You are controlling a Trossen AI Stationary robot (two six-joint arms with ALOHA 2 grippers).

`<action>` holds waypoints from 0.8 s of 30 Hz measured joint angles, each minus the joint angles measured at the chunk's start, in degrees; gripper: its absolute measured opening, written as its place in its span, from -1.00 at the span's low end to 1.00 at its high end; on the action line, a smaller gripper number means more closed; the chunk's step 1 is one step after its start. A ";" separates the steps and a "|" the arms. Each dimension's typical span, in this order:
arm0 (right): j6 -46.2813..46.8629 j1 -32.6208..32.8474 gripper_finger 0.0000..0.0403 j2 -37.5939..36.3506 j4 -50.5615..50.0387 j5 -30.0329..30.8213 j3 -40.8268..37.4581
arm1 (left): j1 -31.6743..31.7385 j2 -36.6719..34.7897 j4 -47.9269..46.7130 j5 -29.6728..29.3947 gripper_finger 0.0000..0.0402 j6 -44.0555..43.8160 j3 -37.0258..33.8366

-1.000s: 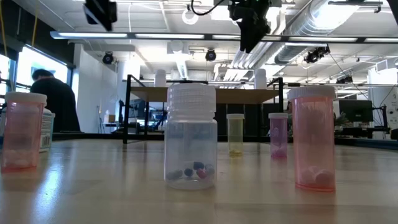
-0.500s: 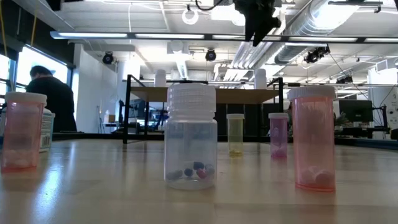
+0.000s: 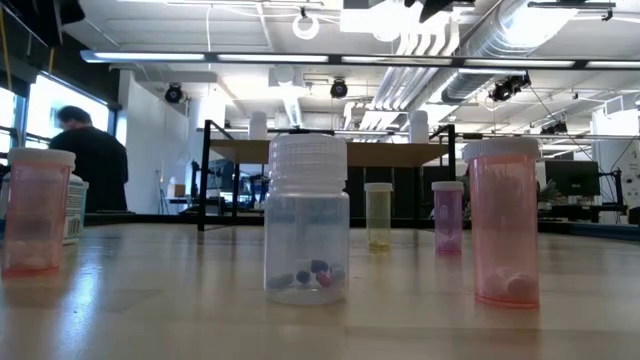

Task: Pick and place medicine bottles onto shelf by color
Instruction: Put the white and blue pill bottle on the shelf

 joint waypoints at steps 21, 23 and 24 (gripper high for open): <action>5.05 10.40 0.02 -0.85 -0.26 6.06 0.02 | -0.36 -0.64 7.15 -2.59 0.17 1.14 -12.56; 5.07 10.50 0.02 -0.85 -0.25 6.81 0.02 | -0.36 -0.64 8.48 -2.64 0.17 1.58 -14.15; 5.07 10.49 0.02 -0.83 -0.25 7.11 0.02 | -0.36 -0.64 8.86 -2.47 0.17 1.56 -14.84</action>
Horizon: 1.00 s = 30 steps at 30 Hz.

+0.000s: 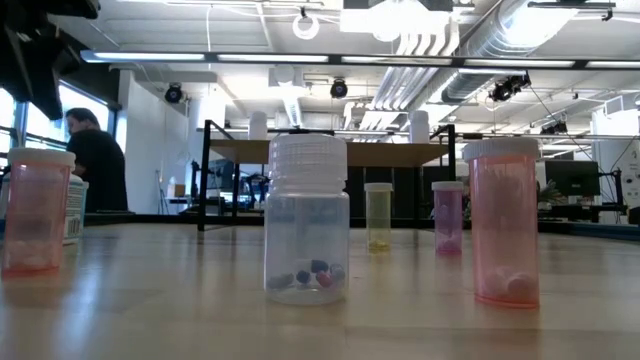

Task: Pick and place medicine bottles onto shelf by color
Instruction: Put the white and blue pill bottle on the shelf

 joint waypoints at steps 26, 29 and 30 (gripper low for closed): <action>-0.07 -0.03 0.02 0.02 0.08 0.16 0.00 | 0.13 2.04 11.07 -2.28 0.17 -2.37 -8.45; -0.08 -0.03 0.02 0.04 0.10 0.16 0.00 | 0.13 3.91 11.53 -2.15 0.17 -1.51 -8.45; -0.11 -0.03 0.02 0.04 0.10 0.16 0.00 | 0.15 4.48 11.70 -2.26 0.17 -1.18 -8.45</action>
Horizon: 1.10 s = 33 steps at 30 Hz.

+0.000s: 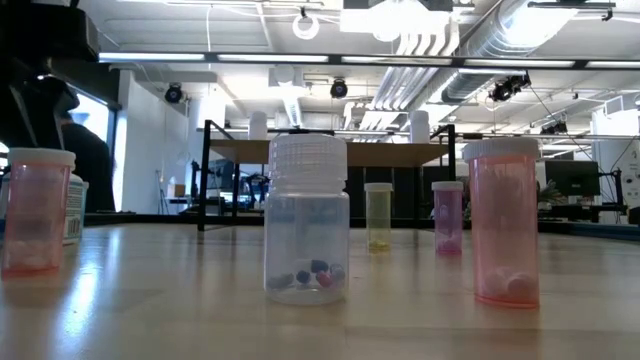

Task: Pick and place medicine bottles onto shelf by color
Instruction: Put the white and blue pill bottle on the shelf

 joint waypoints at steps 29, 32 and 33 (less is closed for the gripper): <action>-0.08 0.00 0.02 0.00 -0.31 0.00 -0.02 | 0.43 3.75 5.95 1.18 -0.22 -0.30 2.48; -0.08 0.00 0.02 0.00 -0.29 0.00 -0.02 | 1.77 3.35 5.60 0.98 -0.22 0.50 4.35; -0.07 0.00 0.02 0.00 -0.30 0.00 -0.02 | 2.41 3.27 5.54 0.93 -0.22 1.33 5.18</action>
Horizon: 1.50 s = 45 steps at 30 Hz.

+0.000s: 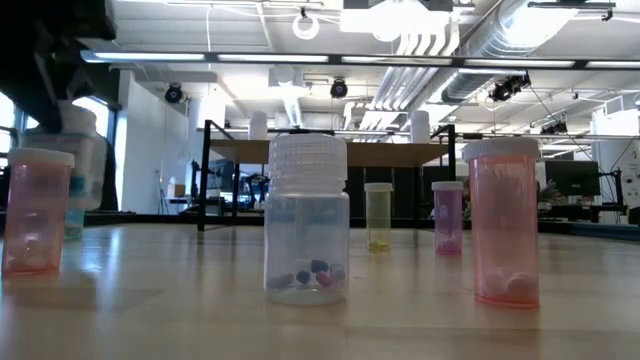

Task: Pick and place medicine bottles onto shelf by color
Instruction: Put the white and blue pill bottle on the shelf

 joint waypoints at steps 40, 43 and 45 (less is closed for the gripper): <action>-17.53 -22.41 0.02 0.00 11.64 2.30 -0.02 | 67.96 -0.02 0.42 10.73 -0.21 70.29 36.79; -19.26 -23.55 0.02 0.00 11.67 2.29 -0.02 | 72.21 0.36 2.05 15.52 -0.21 71.11 36.79; -20.50 -24.35 0.02 0.00 11.67 2.27 -0.02 | 74.46 0.99 2.70 18.49 -0.21 71.85 36.79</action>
